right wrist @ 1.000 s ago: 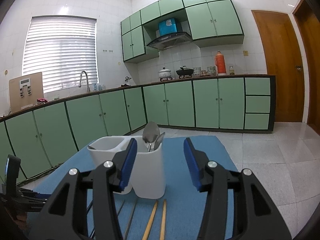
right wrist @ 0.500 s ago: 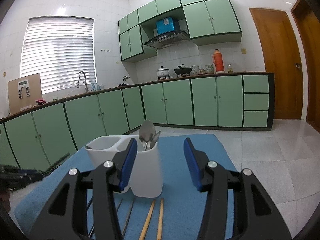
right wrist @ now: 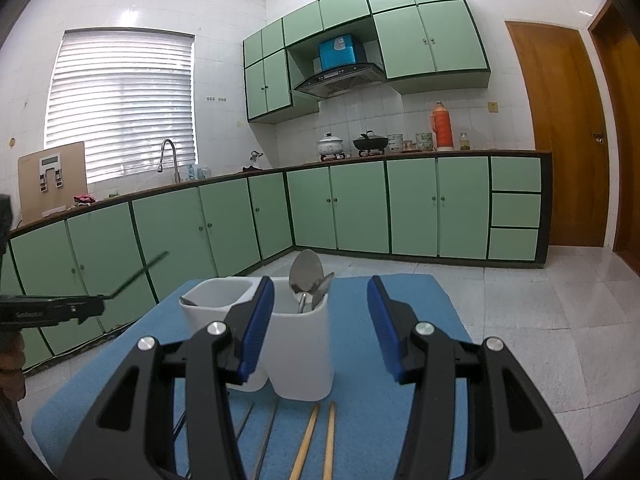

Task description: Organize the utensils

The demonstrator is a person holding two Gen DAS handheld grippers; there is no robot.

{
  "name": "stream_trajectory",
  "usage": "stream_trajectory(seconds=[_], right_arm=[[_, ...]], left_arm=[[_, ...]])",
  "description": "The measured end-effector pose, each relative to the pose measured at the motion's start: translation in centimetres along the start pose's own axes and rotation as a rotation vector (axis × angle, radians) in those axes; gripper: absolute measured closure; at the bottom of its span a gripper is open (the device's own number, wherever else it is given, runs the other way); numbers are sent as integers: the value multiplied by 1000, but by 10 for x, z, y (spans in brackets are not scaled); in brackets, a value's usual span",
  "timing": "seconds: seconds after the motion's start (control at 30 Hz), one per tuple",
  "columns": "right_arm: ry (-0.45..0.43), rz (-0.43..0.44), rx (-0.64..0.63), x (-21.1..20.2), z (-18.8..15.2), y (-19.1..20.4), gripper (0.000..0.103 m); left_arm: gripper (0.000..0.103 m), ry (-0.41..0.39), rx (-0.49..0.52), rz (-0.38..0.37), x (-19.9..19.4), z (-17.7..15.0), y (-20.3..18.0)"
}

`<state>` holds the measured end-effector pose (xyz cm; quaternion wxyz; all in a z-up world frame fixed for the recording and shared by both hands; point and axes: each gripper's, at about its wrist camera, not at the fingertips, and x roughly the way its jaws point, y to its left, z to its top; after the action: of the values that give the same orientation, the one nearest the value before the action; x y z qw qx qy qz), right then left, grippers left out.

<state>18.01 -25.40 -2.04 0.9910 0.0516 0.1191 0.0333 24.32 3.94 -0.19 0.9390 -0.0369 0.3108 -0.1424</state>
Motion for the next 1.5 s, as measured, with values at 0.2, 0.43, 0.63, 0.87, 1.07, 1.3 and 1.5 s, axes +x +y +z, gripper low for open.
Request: stream_trajectory(seconds=[0.2,0.43,0.63,0.87,1.07,1.3,1.5], right_arm=[[12,1,7,3,-1,-1,56],[16,8,3,3,-1,2,55],[24,15,-1,4,-2,4,55],[29,17,-1,6,-4,5,55],[28,18,3,6,-4,4,55],[30,8,11,8,-5,-2,55],[33,-3,24,11,-7,-10,55]], left_arm=[[68,-29,24,32,-5,5,-2],[68,87,-2,34,6,-22,13],[68,239,-95,80,34,-64,35],[55,300,-105,94,38,-77,41],[51,283,-21,85,53,-52,24],[56,363,52,86,101,-41,13],[69,413,59,93,122,-47,14]])
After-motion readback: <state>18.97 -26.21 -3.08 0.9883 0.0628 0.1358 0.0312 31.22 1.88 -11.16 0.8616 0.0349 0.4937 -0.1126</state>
